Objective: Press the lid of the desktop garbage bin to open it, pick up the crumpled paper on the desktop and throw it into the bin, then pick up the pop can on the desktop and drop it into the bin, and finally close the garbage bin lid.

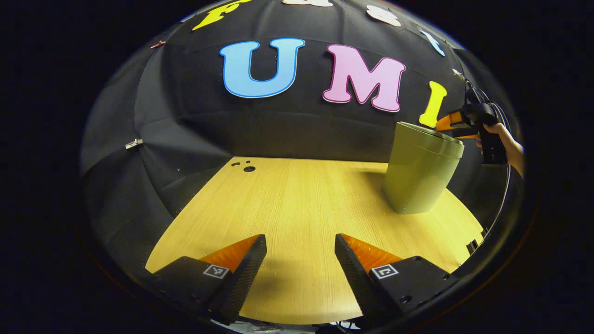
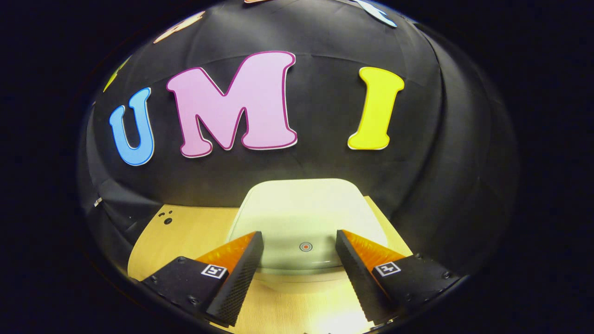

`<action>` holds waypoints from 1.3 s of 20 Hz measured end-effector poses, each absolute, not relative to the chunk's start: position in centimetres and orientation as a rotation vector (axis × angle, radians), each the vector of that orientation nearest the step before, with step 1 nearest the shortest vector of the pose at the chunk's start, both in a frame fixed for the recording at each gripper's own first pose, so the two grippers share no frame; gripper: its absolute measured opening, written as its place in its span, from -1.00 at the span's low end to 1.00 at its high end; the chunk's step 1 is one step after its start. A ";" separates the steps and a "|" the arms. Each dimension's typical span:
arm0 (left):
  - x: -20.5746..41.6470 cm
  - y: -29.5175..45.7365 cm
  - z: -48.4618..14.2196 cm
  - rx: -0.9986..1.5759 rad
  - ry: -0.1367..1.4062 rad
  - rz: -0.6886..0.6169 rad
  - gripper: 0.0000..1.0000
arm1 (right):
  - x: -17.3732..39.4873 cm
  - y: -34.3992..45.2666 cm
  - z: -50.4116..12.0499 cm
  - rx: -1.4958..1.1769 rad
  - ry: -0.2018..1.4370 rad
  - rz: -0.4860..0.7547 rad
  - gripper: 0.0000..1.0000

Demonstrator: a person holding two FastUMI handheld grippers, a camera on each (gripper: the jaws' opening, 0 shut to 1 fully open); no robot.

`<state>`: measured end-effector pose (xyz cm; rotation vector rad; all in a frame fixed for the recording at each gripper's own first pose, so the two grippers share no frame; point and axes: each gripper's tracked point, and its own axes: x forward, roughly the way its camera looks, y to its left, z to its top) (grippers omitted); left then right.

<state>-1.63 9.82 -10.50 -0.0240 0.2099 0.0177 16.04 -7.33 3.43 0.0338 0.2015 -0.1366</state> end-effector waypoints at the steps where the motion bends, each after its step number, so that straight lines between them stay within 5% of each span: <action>1: -1.7 9.8 -10.4 -0.028 0.209 0.020 0.91 | 16.0 -7.3 3.2 0.028 0.206 -0.136 0.98; 26: -1.7 7.5 -8.6 -0.054 0.149 -0.010 0.90 | 16.7 -7.0 2.6 -0.033 0.166 -0.069 1.00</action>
